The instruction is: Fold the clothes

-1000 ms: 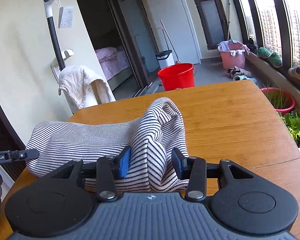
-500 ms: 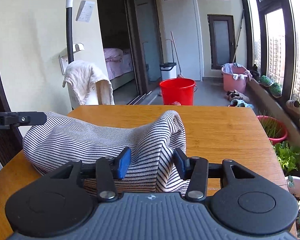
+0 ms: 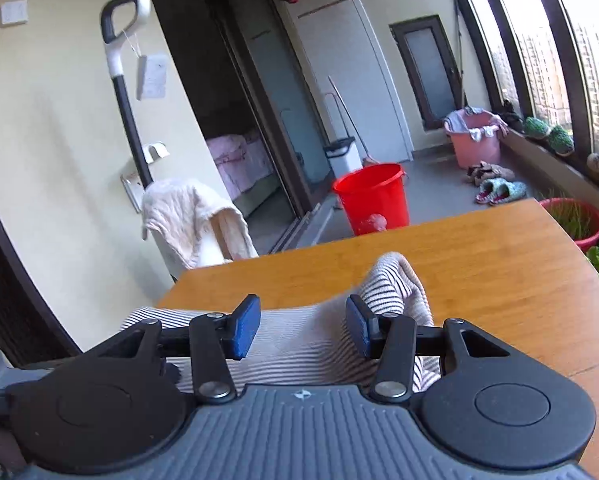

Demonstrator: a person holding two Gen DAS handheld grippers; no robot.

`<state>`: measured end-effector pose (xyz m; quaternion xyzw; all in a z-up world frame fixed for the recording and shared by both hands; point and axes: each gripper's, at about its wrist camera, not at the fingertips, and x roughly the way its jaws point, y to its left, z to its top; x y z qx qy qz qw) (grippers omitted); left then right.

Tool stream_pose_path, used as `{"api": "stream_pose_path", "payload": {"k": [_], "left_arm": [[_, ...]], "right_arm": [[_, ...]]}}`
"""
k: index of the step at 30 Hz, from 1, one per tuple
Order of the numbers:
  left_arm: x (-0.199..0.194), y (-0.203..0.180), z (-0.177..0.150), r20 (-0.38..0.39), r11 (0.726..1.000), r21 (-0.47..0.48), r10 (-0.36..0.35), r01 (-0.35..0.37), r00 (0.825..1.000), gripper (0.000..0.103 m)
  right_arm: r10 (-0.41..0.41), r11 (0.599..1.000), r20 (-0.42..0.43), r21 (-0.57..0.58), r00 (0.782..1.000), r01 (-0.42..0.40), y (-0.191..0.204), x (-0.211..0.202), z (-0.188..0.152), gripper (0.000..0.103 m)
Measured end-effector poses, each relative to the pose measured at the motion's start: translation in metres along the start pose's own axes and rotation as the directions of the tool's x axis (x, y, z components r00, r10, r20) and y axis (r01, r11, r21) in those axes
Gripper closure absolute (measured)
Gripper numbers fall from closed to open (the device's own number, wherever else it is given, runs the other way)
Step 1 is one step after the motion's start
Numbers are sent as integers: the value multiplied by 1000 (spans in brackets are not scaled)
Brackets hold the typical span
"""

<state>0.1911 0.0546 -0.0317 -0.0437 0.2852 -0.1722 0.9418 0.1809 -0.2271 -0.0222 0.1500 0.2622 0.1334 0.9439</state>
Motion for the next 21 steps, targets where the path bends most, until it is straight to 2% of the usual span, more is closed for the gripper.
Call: {"api": "stream_pose_path", "payload": {"k": [2, 4, 5, 6, 8, 10, 13, 15, 16, 18, 20, 21], "left_arm": [[-3, 5, -1, 4, 1000, -18, -20, 20, 1000, 27], [-7, 8, -2, 12, 999, -27, -40, 40, 999, 27], [-8, 10, -3, 14, 998, -29, -50, 50, 999, 28], [-9, 11, -3, 15, 998, -28, -58, 58, 998, 27], [-9, 12, -4, 20, 998, -30, -63, 63, 998, 27], [-9, 12, -5, 26, 997, -35, -66, 67, 997, 26], [-9, 13, -6, 38, 995, -51, -79, 81, 996, 22], [-8, 12, -6, 37, 995, -49, -83, 85, 996, 21], [-9, 13, -6, 36, 995, -49, -87, 88, 996, 21], [-10, 15, -6, 37, 993, -56, -101, 103, 994, 21], [-11, 19, -8, 39, 991, -65, -119, 121, 992, 21], [-12, 20, -8, 40, 989, -66, -126, 128, 991, 21]], "right_arm": [[-25, 999, 9, -29, 1000, 25, -7, 2, -9, 68], [7, 1000, 31, 13, 999, -8, -9, -13, -6, 68], [15, 999, 49, 49, 999, -18, -12, -24, -3, 65], [-6, 996, 79, 88, 997, -1, -15, -38, -1, 44], [-50, 982, 118, 185, 992, 27, -29, -60, -1, 25], [-48, 946, 91, 323, 995, 16, -46, -68, -10, 25], [-45, 838, 0, 544, 999, 38, -68, -58, -37, 25], [-40, 766, -7, 642, 999, 35, -76, -49, -54, 25], [-46, 744, 7, 667, 999, 30, -76, -46, -58, 24], [-70, 740, 24, 671, 997, 36, -69, -40, -59, 18], [-64, 746, 36, 665, 997, 24, -59, -30, -58, 18], [-59, 751, 39, 661, 997, 19, -54, -24, -57, 15]]}}
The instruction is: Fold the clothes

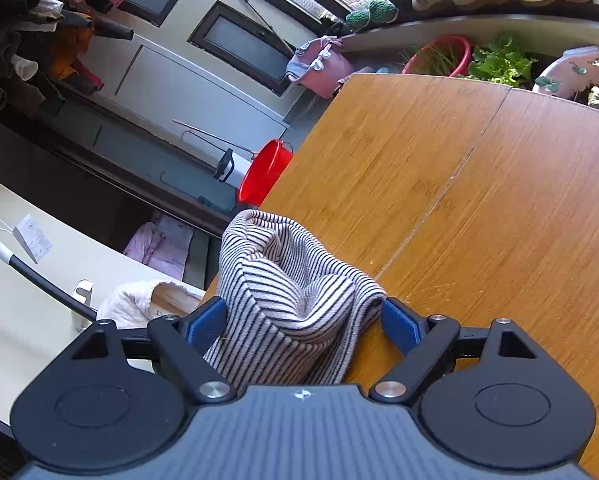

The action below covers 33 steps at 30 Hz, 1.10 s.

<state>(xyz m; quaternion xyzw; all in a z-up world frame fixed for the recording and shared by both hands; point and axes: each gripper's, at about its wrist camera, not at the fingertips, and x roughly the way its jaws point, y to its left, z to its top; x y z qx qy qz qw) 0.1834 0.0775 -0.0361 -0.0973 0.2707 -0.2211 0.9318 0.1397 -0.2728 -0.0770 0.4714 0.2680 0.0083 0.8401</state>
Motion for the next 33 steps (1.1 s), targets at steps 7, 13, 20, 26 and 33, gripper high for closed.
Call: {"api": "stream_pose_path", "payload": {"k": [7, 13, 20, 26, 33], "left_arm": [[-2, 3, -3, 0, 1000, -8, -16, 16, 1000, 21], [-5, 8, -2, -4, 999, -23, -27, 27, 1000, 21], [-13, 21, 4, 8, 993, -104, -51, 51, 999, 20], [-49, 54, 19, 59, 971, -226, -67, 79, 996, 7], [-80, 104, 17, 101, 925, -380, 50, -8, 994, 7]], "right_arm": [[-21, 978, 38, -205, 999, 28, 30, 33, -14, 35], [38, 918, 66, -396, 997, -8, 52, 35, -13, 56], [142, 501, 164, -862, 976, 72, 140, 11, -53, 59], [259, -197, 23, -977, 966, 76, 185, -4, -155, 59], [304, -588, -88, -801, 948, 114, 186, -9, -234, 60]]}}
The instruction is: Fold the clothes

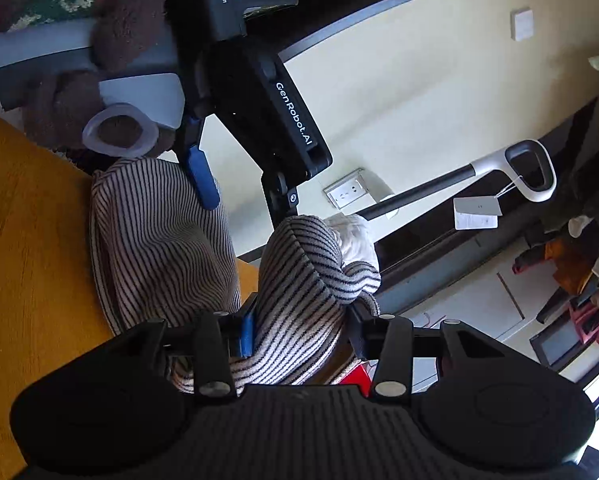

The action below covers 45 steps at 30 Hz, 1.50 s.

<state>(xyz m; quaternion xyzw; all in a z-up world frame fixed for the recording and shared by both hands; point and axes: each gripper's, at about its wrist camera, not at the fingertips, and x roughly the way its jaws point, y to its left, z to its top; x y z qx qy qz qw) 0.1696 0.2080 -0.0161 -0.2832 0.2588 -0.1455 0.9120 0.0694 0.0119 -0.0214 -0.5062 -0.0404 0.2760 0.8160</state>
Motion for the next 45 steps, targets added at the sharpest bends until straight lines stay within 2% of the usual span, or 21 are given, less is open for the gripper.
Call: {"api": "stream_pose_path", "payload": {"k": [3, 10, 13, 16, 19, 20, 22, 23, 25, 26, 27, 29, 30, 32, 34, 35, 37, 40, 42, 45], "left_arm": [[-12, 18, 3, 11, 999, -32, 24, -24, 1000, 8], [-14, 25, -1, 1, 999, -27, 25, -25, 1000, 8], [-20, 25, 0, 10, 999, -36, 24, -24, 1000, 10], [-42, 28, 6, 61, 999, -47, 15, -12, 998, 7], [-59, 31, 6, 69, 999, -37, 41, -39, 997, 6], [-59, 31, 3, 50, 998, -19, 57, -56, 997, 7], [-51, 27, -6, 4, 995, 30, 99, -99, 995, 17], [-46, 25, -11, -19, 991, 57, 122, -121, 992, 32], [-34, 20, -20, -57, 985, 93, 151, -145, 987, 46], [-26, 20, -24, -85, 989, 83, 129, -122, 988, 48], [-18, 20, -27, -109, 993, 71, 104, -97, 989, 50], [0, 12, -36, -147, 996, 69, 66, -56, 987, 50], [9, 5, -39, -158, 997, 74, 48, -37, 986, 50], [29, -12, -47, -184, 996, 83, 3, 12, 983, 50], [49, -26, -52, -210, 995, 89, -30, 50, 977, 50], [58, -33, -54, -221, 994, 97, -37, 60, 975, 50], [72, -41, -58, -237, 991, 114, -41, 70, 971, 50], [79, -41, -62, -245, 990, 112, -54, 84, 968, 49], [81, -39, -64, -248, 989, 109, -65, 95, 966, 48], [76, -33, -63, -252, 988, 106, -82, 111, 964, 46]], "right_arm": [[-16, 999, 12, -41, 1000, 16, 8, 3, 4, 60], [-81, 971, 41, -221, 996, 88, 34, 0, -4, 60], [-67, 979, 22, -193, 997, 71, 30, 2, -3, 60], [-29, 1000, -32, -11, 999, 29, 10, 3, -2, 60], [-4, 979, -72, 203, 997, 18, -13, 1, -10, 61], [4, 960, -84, 281, 996, 19, -24, 1, -14, 61], [24, 902, -112, 431, 993, 27, -46, 1, -27, 62], [36, 867, -127, 497, 991, 33, -57, 1, -36, 62], [59, 790, -154, 612, 986, 48, -80, -1, -53, 62], [65, 756, -163, 652, 985, 58, -90, -3, -62, 63], [56, 744, -165, 664, 985, 69, -97, -6, -66, 63], [21, 748, -162, 658, 987, 92, -109, -14, -69, 63], [-6, 786, -155, 609, 988, 100, -109, -18, -64, 63], [-54, 894, -119, 438, 991, 101, -99, -26, -43, 63], [-51, 970, -70, 234, 996, 66, -80, -30, -24, 63], [-43, 991, -44, 127, 998, 48, -67, -32, -18, 63], [-13, 999, -5, -50, 1000, 13, -40, -38, -16, 63], [20, 980, 25, -200, 999, -15, -10, -48, -21, 63], [9, 970, 32, -243, 999, -1, -2, -50, -23, 64], [5, 973, 14, -232, 1000, -2, -3, -47, -22, 64]]}}
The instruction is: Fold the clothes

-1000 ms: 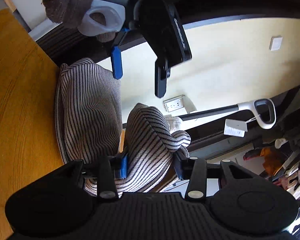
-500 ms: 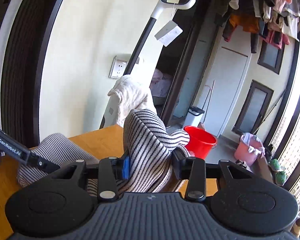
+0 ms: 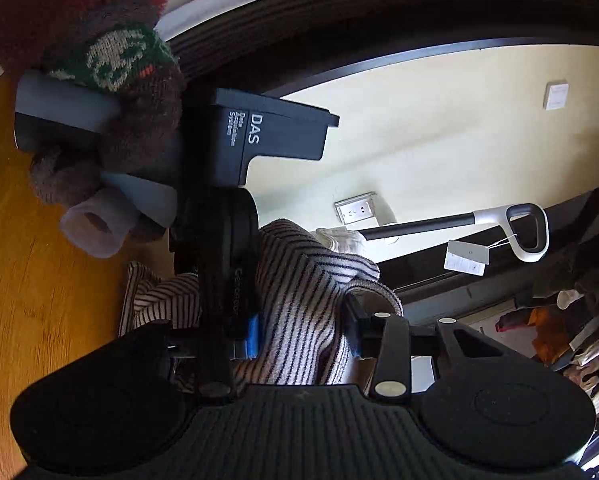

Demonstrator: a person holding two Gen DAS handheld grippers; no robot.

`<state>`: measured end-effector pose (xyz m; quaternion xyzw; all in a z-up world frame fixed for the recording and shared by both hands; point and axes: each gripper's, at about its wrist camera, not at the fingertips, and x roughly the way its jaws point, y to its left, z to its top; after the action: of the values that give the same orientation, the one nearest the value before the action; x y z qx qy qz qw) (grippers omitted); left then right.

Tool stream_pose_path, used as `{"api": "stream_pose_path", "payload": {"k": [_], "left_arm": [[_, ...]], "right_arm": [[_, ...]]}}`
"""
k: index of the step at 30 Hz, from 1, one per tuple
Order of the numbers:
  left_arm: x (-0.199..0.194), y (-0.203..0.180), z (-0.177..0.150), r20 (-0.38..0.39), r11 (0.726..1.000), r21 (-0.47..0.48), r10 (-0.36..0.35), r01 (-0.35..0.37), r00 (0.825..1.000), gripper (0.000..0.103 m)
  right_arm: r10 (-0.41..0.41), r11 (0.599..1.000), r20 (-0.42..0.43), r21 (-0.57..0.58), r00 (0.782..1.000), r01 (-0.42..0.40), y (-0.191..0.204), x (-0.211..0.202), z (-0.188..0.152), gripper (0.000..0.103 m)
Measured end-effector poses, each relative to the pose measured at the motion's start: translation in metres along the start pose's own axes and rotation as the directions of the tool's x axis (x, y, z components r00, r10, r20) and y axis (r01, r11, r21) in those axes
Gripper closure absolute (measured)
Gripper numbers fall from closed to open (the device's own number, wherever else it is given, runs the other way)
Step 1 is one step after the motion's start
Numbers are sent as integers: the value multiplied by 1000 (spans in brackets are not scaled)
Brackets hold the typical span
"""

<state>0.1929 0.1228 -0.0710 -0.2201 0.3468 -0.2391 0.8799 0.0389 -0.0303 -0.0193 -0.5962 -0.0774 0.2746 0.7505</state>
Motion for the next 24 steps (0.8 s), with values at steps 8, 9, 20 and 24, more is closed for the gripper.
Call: {"api": "stream_pose_path", "payload": {"k": [8, 9, 20, 24], "left_arm": [[-70, 27, 6, 49, 997, 3, 82, -82, 995, 19], [-79, 29, 7, 61, 994, -6, 107, -107, 992, 20], [-124, -34, 48, 236, 997, 64, 22, -38, 972, 10], [-96, -64, 45, 214, 976, 193, 58, -100, 975, 10]], "right_arm": [[-1, 983, -38, -184, 999, -6, 40, 15, 12, 61], [2, 974, -32, -225, 999, -9, 50, 15, 14, 60], [-14, 931, -32, -365, 999, 1, 88, 35, 32, 53], [-25, 951, -37, -309, 999, 13, 77, 31, 26, 47]]}}
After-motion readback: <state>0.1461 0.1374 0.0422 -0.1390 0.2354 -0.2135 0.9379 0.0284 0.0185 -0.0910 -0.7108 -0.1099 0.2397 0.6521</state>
